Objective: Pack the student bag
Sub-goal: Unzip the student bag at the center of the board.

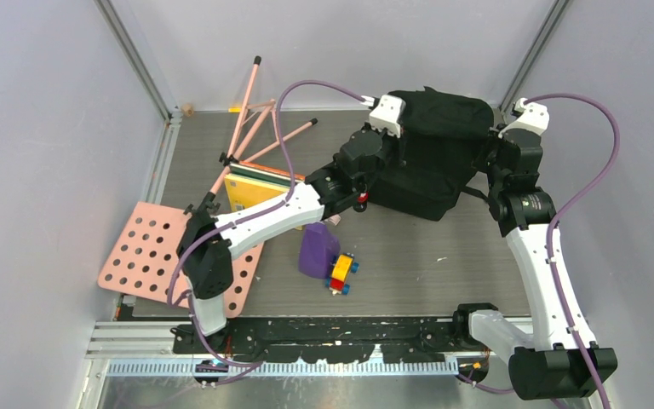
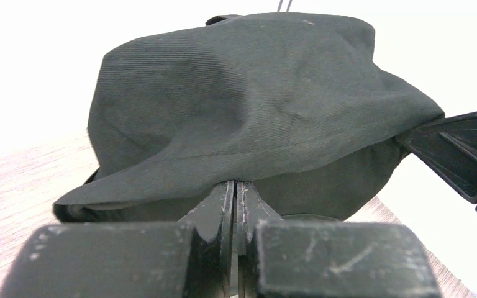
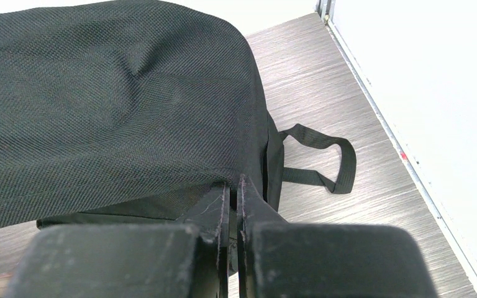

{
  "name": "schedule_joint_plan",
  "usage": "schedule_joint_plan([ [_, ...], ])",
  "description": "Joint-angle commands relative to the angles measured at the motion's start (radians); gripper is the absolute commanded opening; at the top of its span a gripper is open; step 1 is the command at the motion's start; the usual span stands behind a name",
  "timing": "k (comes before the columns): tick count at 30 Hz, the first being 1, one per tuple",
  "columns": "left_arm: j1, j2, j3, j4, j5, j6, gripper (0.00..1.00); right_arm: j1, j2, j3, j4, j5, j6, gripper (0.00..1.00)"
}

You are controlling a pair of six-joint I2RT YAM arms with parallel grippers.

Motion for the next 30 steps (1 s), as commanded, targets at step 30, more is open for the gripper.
schedule_joint_plan([
  [30, 0.280, -0.188, -0.304, -0.074, 0.307, -0.032, 0.00, -0.007, 0.015, 0.131, -0.053, -0.045, -0.068, 0.21],
])
